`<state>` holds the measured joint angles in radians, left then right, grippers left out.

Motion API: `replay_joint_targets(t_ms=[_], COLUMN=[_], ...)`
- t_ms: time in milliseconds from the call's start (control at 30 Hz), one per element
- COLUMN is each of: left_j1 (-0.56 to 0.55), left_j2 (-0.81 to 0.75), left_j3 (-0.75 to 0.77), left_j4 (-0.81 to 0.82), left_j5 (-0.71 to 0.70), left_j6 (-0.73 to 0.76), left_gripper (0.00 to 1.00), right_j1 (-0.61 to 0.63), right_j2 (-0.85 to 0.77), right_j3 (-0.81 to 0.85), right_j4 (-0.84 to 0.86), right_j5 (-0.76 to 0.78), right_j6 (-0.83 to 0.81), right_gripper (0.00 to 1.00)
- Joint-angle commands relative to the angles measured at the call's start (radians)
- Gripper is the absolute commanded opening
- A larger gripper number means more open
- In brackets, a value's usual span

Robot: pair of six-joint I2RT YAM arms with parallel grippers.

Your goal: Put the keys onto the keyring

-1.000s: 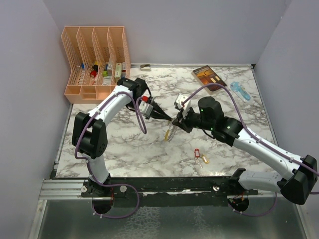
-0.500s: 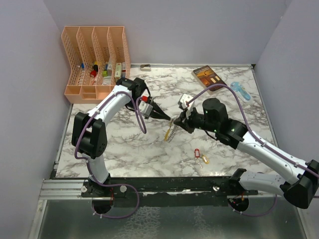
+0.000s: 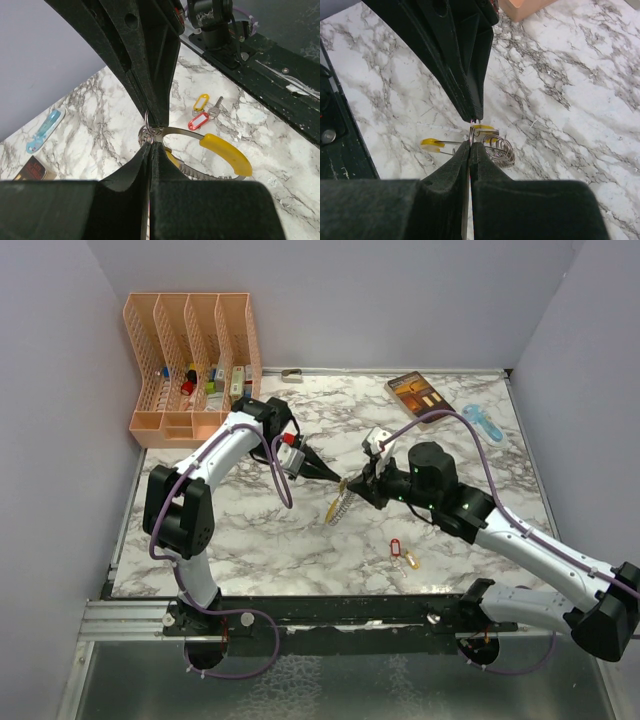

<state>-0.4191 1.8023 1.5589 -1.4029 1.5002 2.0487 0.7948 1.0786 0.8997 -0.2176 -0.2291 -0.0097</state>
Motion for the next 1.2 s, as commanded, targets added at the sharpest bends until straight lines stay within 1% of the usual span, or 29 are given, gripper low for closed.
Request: replay_joint_targets(t_ms=[0, 167, 300, 400, 600, 833, 1000, 1167], left_j1=[0.011, 0.011, 0.010, 0.008, 0.000, -0.010, -0.020, -0.024], left_j2=[-0.039, -0.044, -0.049, -0.058, -0.087, -0.100, -0.100, -0.098], left_j3=[-0.021, -0.029, -0.043, -0.048, -0.052, -0.060, -0.055, -0.050], left_j4=[-0.005, -0.005, -0.005, -0.005, -0.005, -0.005, -0.005, -0.005], left_j5=[0.034, 0.046, 0.053, 0.068, 0.079, 0.102, 0.115, 0.122], left_j6=[0.014, 0.014, 0.013, 0.011, 0.001, -0.006, -0.008, -0.010], left_gripper=[0.00, 0.00, 0.00, 0.00, 0.00, 0.00, 0.00, 0.00], right_j1=[0.009, 0.010, 0.009, 0.009, 0.009, 0.009, 0.009, 0.009], right_j2=[-0.042, -0.063, -0.091, -0.090, -0.113, -0.118, -0.085, -0.089], right_j3=[-0.027, -0.063, -0.107, -0.131, -0.198, -0.233, -0.227, -0.248], right_j4=[0.102, 0.169, 0.240, 0.277, 0.414, 0.536, 0.574, 0.621], right_j5=[0.044, 0.064, 0.069, 0.068, 0.070, 0.101, 0.106, 0.134], right_j6=[0.090, 0.174, 0.202, 0.199, 0.187, 0.180, 0.178, 0.193], right_gripper=[0.01, 0.01, 0.01, 0.01, 0.01, 0.01, 0.01, 0.01])
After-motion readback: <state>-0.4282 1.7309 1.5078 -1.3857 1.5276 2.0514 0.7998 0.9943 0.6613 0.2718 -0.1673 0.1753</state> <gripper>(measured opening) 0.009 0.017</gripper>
